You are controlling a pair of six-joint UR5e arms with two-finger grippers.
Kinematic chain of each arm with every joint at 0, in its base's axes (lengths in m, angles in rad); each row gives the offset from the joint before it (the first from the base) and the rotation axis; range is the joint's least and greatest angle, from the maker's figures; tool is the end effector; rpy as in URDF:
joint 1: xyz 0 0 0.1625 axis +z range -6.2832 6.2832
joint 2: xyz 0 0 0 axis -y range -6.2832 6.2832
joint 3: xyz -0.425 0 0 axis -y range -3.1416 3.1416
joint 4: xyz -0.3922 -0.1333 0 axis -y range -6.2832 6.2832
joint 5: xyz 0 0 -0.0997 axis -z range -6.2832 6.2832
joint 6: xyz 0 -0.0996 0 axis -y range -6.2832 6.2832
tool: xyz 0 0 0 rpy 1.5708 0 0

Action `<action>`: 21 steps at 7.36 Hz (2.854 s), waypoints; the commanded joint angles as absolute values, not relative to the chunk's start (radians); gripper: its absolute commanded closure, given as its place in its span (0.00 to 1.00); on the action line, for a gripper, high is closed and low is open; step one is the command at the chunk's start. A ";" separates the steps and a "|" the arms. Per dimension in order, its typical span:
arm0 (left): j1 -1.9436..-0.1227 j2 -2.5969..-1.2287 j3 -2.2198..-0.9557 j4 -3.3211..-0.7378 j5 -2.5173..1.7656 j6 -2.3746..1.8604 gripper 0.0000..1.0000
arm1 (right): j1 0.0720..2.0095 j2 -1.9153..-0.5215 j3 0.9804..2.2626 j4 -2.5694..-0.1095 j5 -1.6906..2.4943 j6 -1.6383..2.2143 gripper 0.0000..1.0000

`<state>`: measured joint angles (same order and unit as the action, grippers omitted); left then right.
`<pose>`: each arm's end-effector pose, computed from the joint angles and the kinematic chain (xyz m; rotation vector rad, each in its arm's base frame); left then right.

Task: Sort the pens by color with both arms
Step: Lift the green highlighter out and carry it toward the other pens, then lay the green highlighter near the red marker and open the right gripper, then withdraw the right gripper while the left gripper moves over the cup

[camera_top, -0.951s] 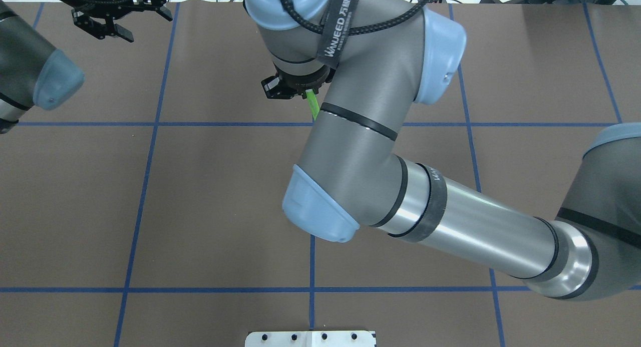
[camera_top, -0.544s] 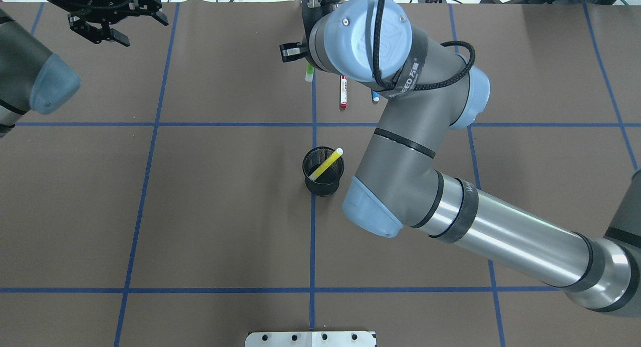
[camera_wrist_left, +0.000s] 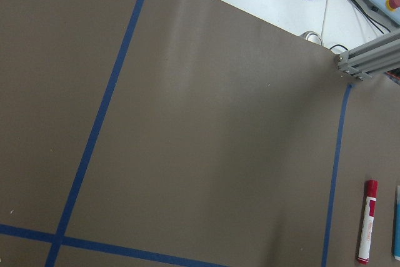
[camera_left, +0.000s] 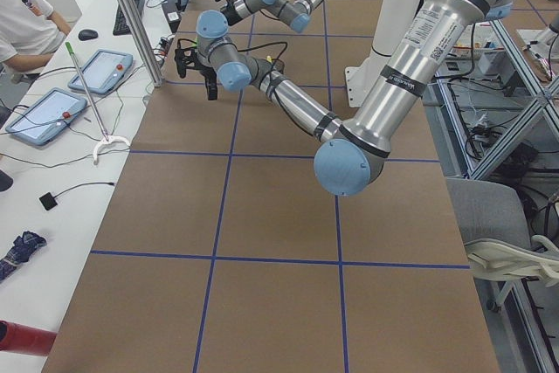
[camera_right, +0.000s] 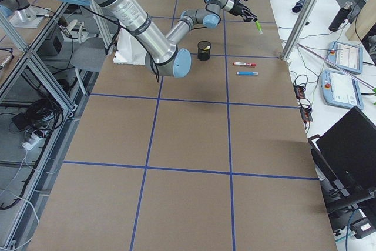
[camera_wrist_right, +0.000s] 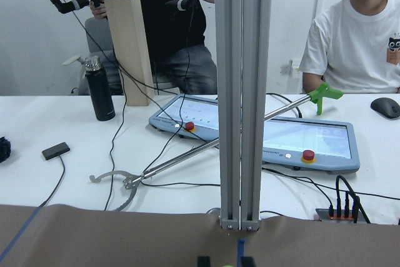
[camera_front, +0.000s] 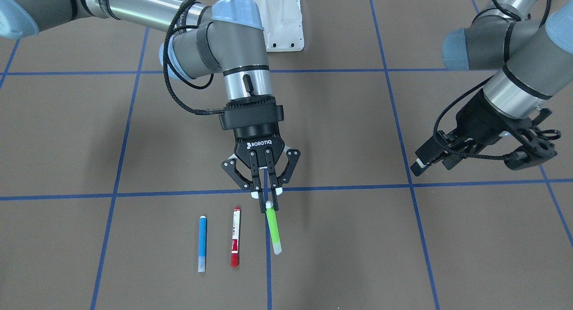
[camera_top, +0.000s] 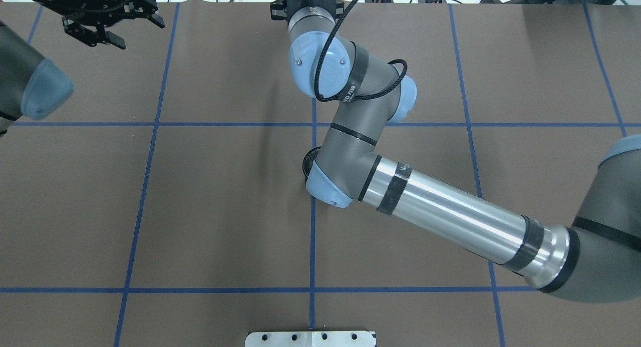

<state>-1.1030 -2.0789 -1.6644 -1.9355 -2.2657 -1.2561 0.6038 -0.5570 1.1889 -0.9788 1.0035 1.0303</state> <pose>0.2309 -0.6112 0.2732 0.1178 1.1202 -0.3685 -0.5443 -0.6024 0.0903 1.0613 -0.7339 0.4009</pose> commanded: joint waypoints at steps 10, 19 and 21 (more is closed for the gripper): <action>-1.101 -2.054 -1.709 -1.928 -2.258 -1.267 0.01 | 0.511 -0.563 1.018 -0.905 1.052 0.874 0.00; -0.731 -2.497 -1.637 -1.441 -2.071 -1.751 0.01 | 0.991 -1.089 1.465 -0.974 2.123 1.093 0.01; -0.655 -2.706 -1.316 -1.410 -1.999 -1.862 0.01 | 1.052 -1.143 1.465 -0.985 2.225 1.115 0.01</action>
